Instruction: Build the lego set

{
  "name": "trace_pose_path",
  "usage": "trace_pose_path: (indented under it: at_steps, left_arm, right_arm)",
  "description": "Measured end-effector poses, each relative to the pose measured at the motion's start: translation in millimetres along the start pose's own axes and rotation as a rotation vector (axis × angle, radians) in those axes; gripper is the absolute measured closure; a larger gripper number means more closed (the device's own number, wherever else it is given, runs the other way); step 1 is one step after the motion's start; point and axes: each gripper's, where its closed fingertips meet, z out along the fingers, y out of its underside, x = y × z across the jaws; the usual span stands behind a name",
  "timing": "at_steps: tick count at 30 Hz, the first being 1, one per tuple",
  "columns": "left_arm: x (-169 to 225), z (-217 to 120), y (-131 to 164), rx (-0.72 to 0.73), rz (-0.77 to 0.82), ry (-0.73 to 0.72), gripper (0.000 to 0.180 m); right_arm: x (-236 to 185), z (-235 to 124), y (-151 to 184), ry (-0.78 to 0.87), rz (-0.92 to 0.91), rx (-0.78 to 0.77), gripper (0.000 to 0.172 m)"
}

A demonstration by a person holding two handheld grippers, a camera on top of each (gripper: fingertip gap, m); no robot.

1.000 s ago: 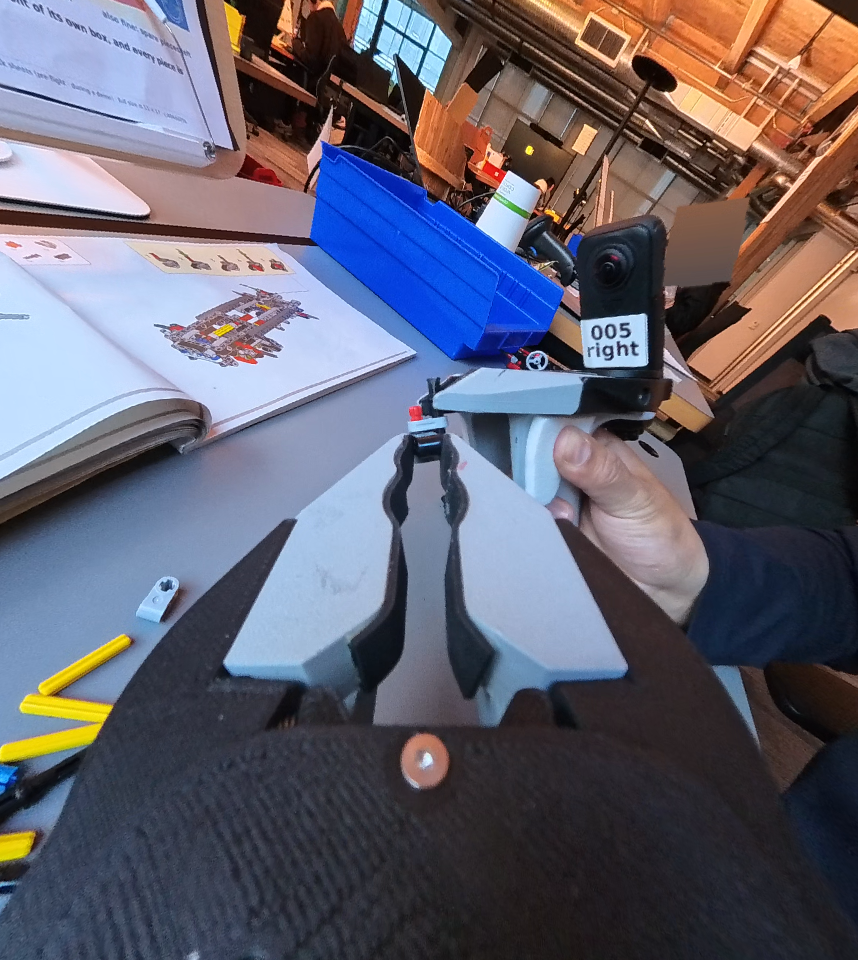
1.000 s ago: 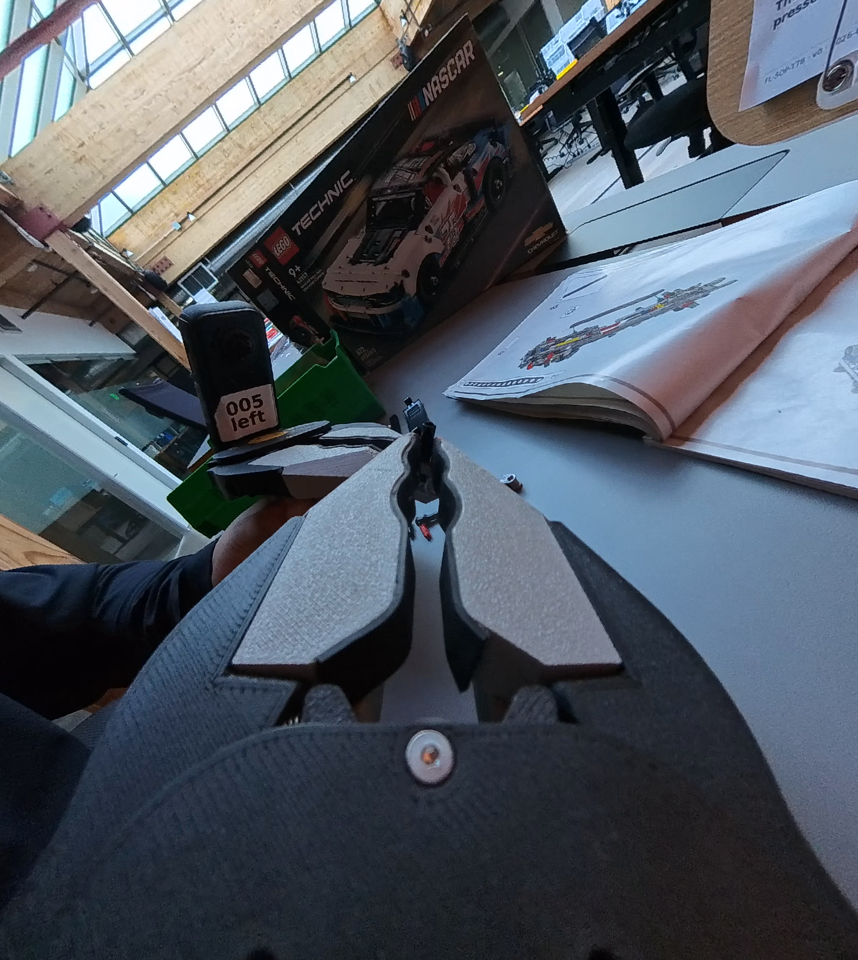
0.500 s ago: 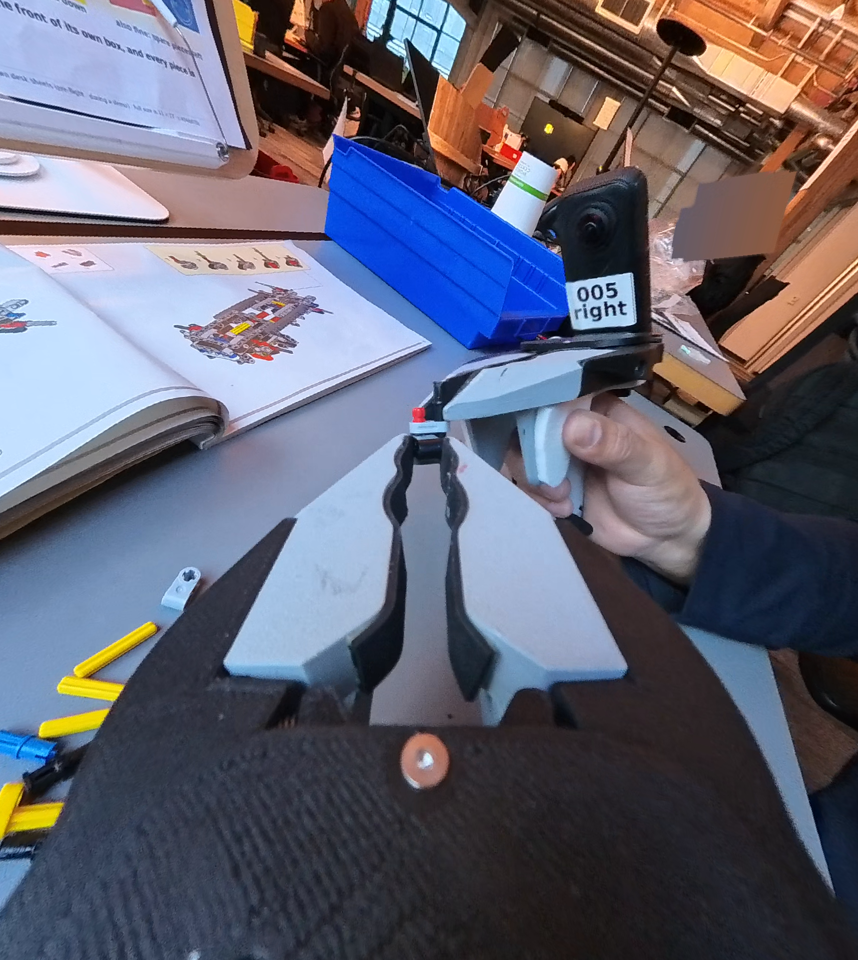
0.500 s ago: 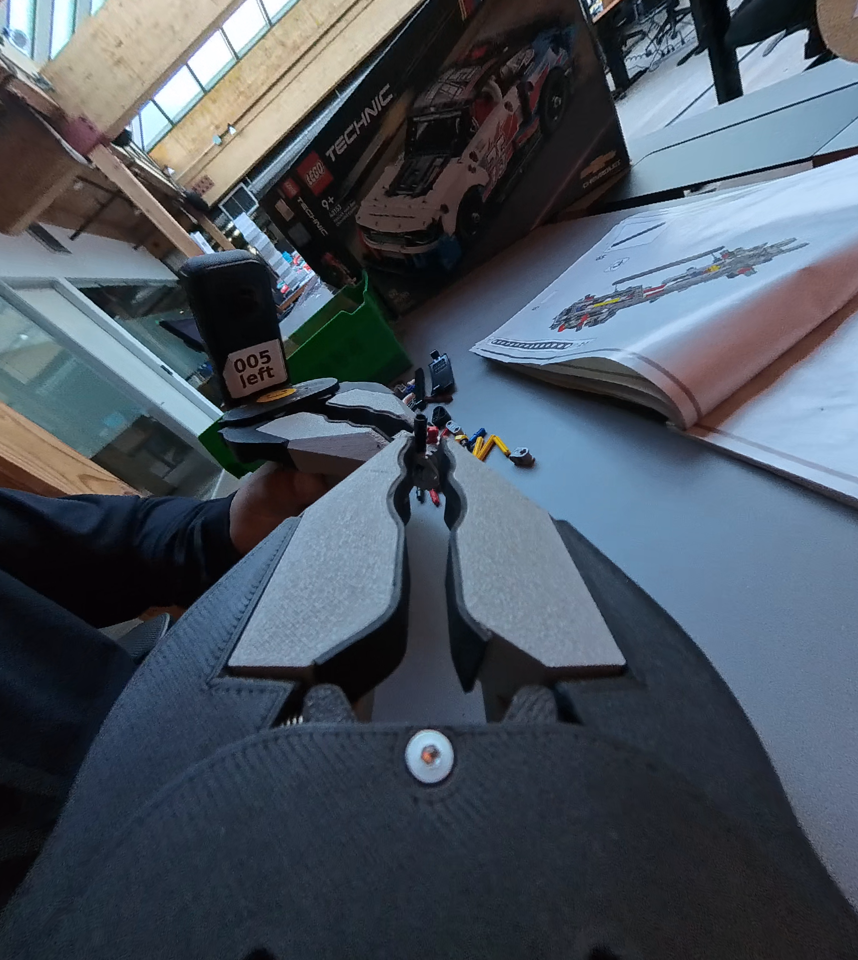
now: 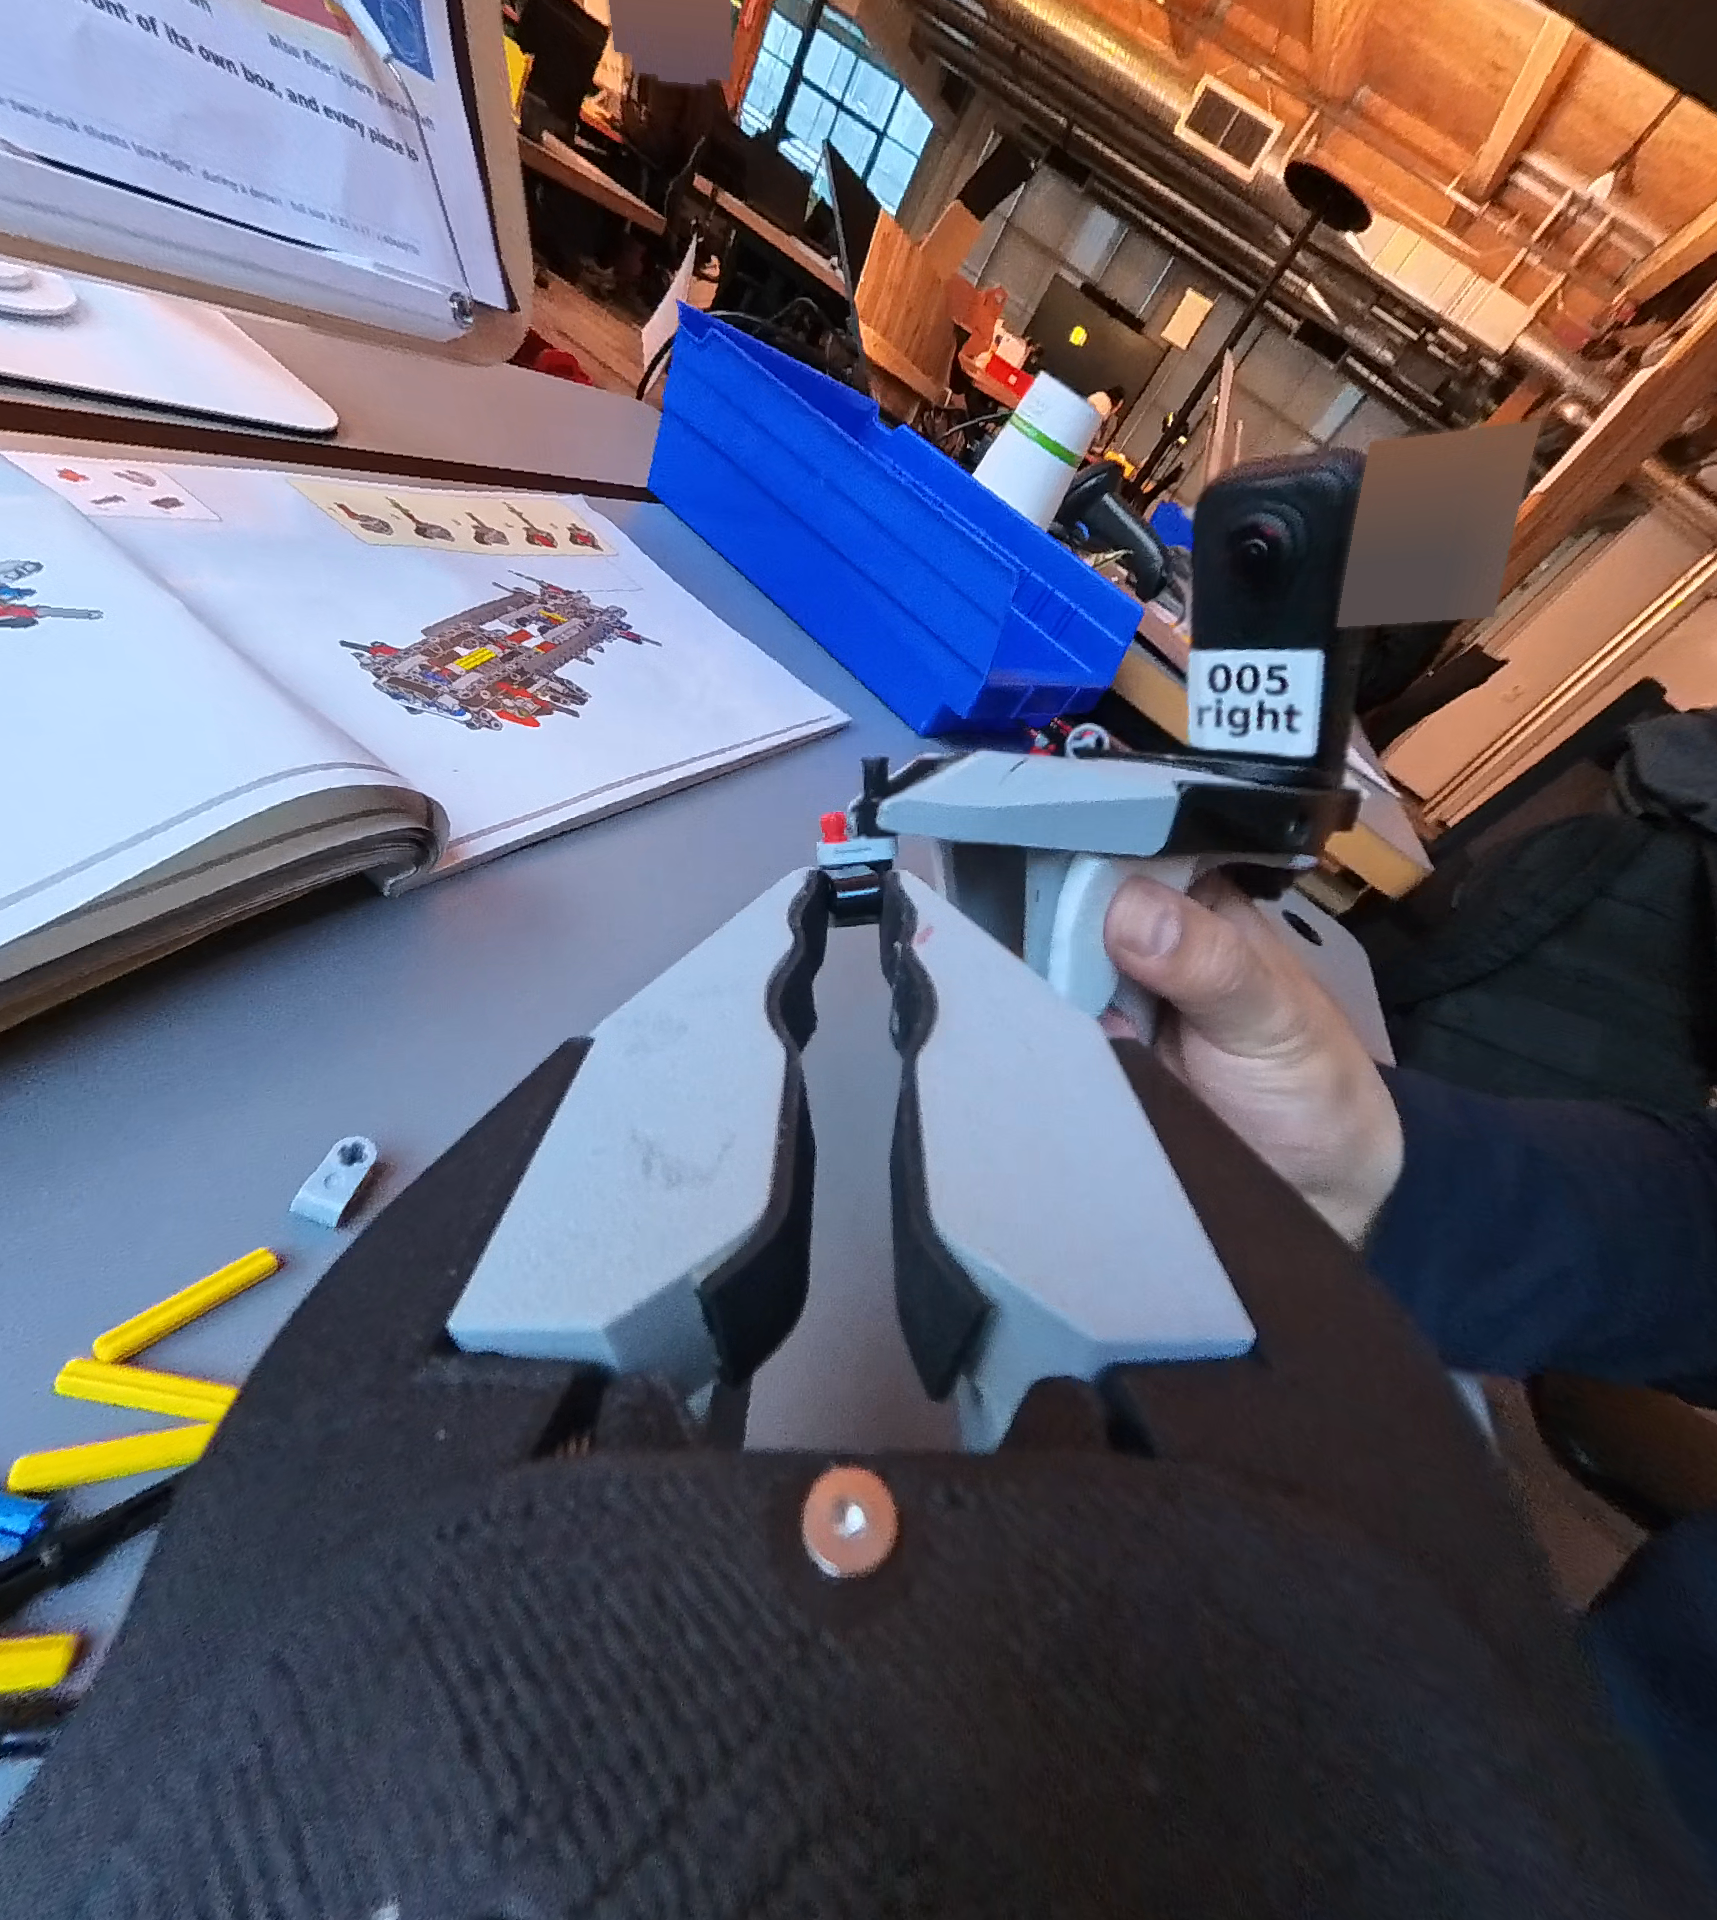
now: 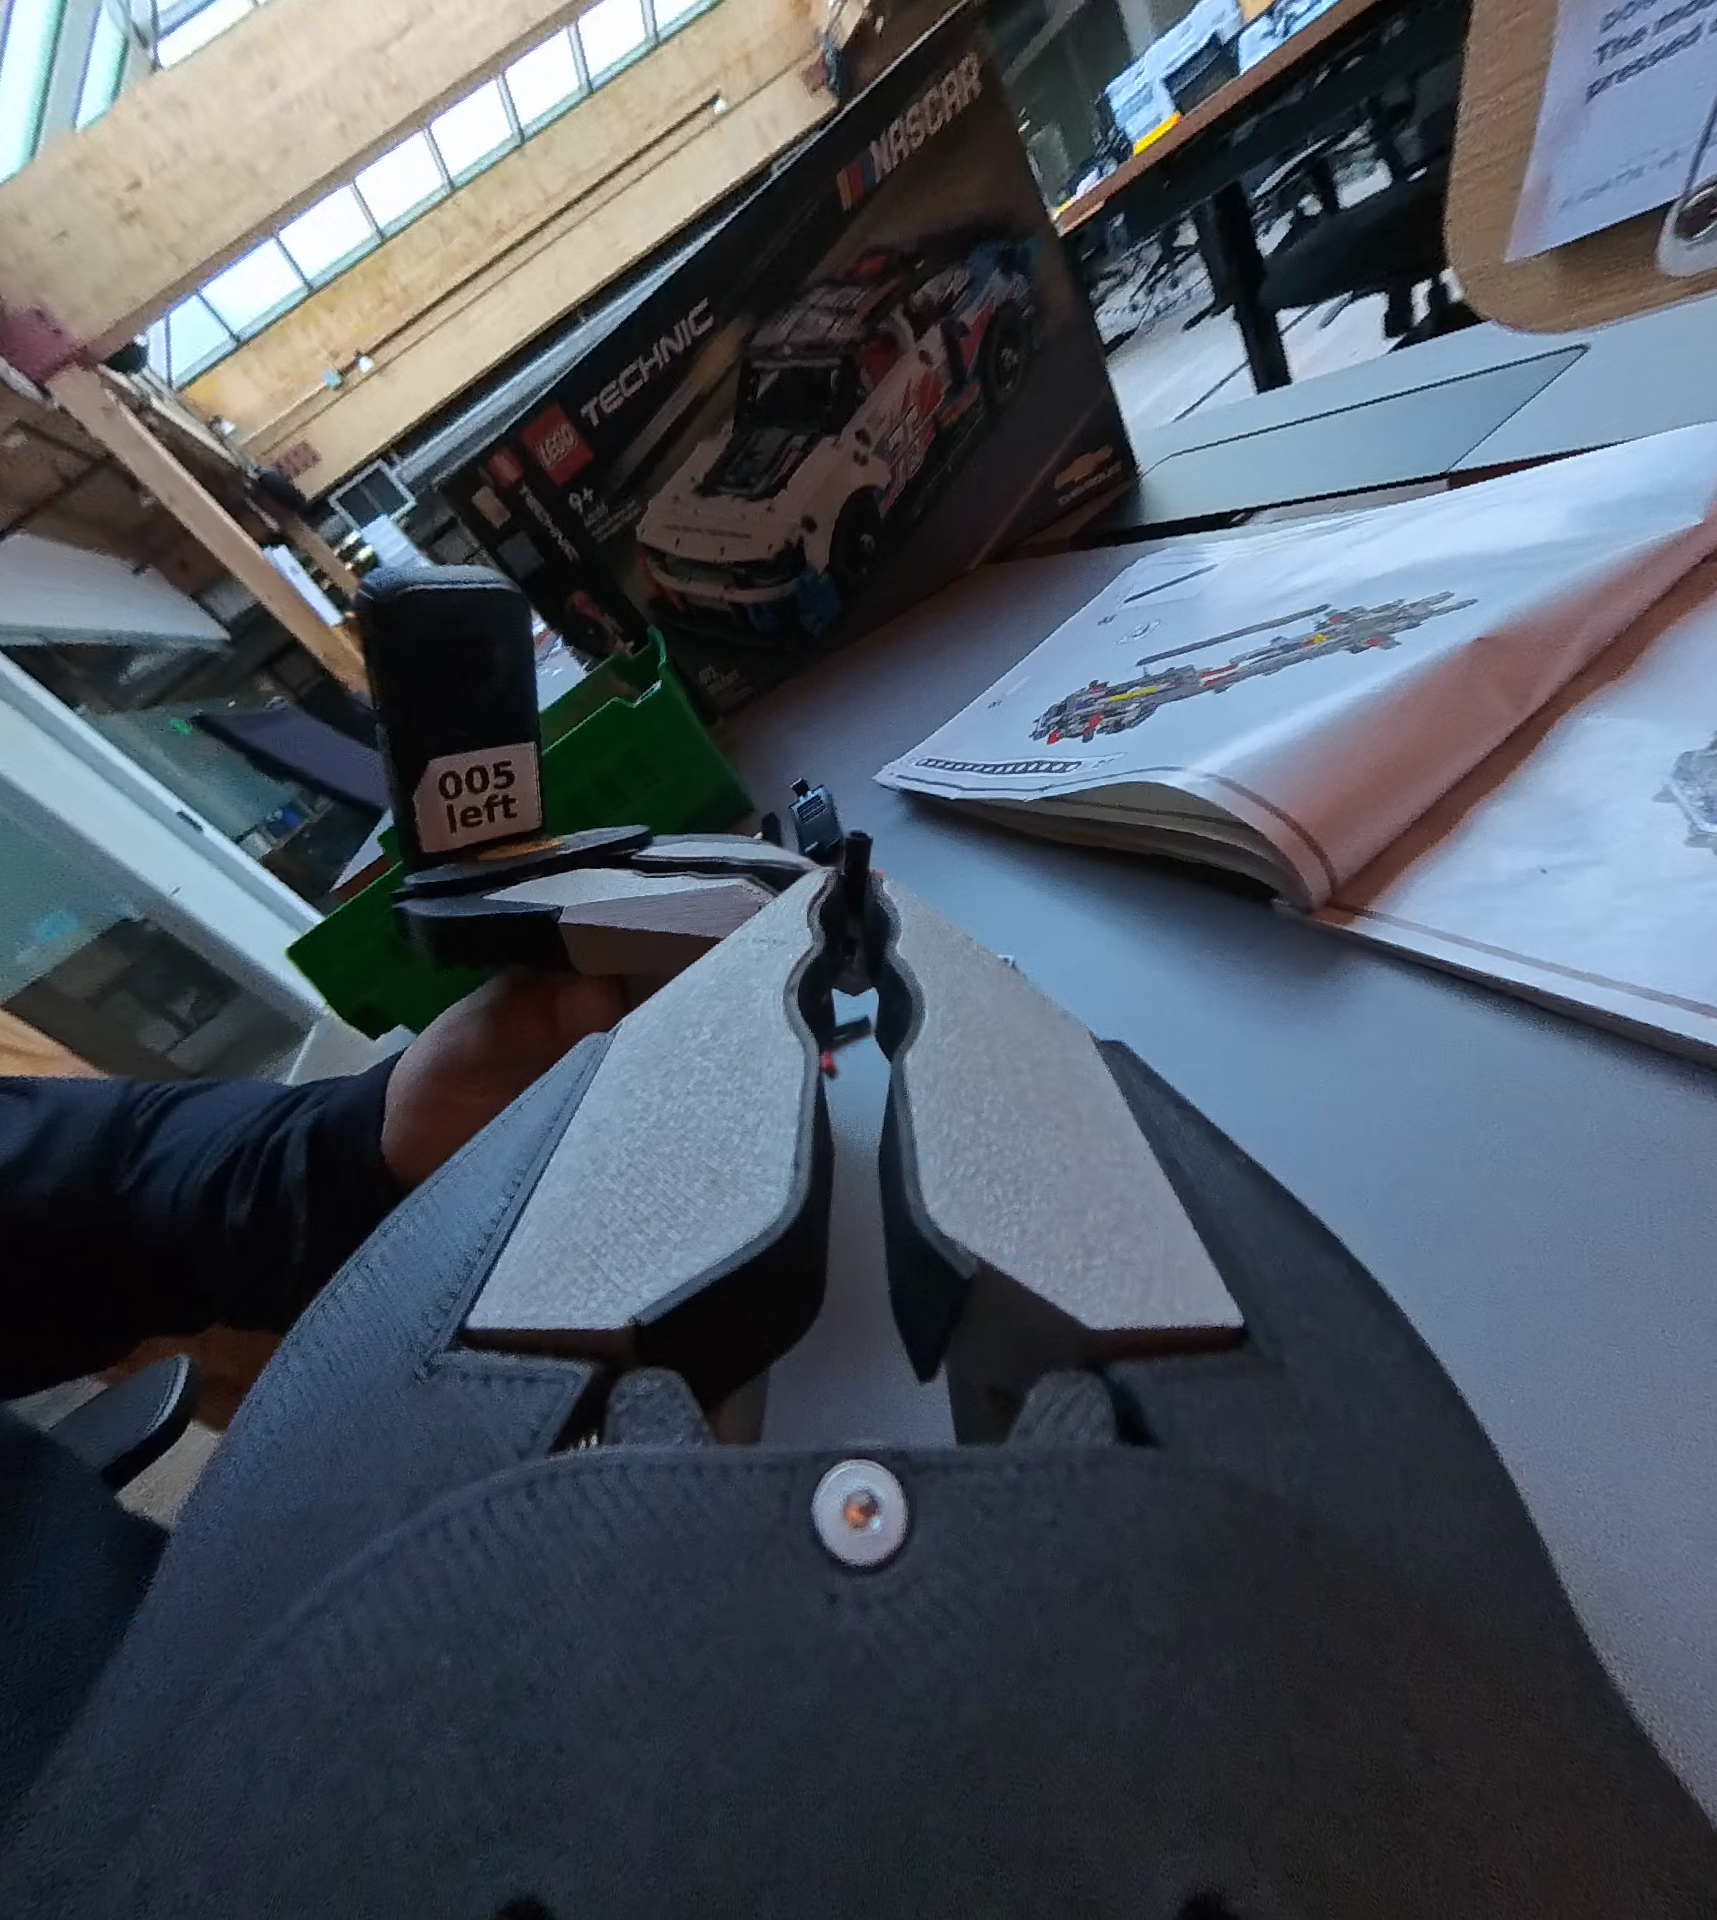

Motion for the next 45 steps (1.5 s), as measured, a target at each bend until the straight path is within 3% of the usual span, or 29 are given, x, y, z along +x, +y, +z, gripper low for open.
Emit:
trace_pose_path:
  at_steps: [45]
  left_arm:
    - [-6.6,-3.8,-3.0,0.026,-0.046,-0.009,0.173]
  right_arm:
    - [2.3,8.4,-5.3,0.023,0.066,0.060,0.172]
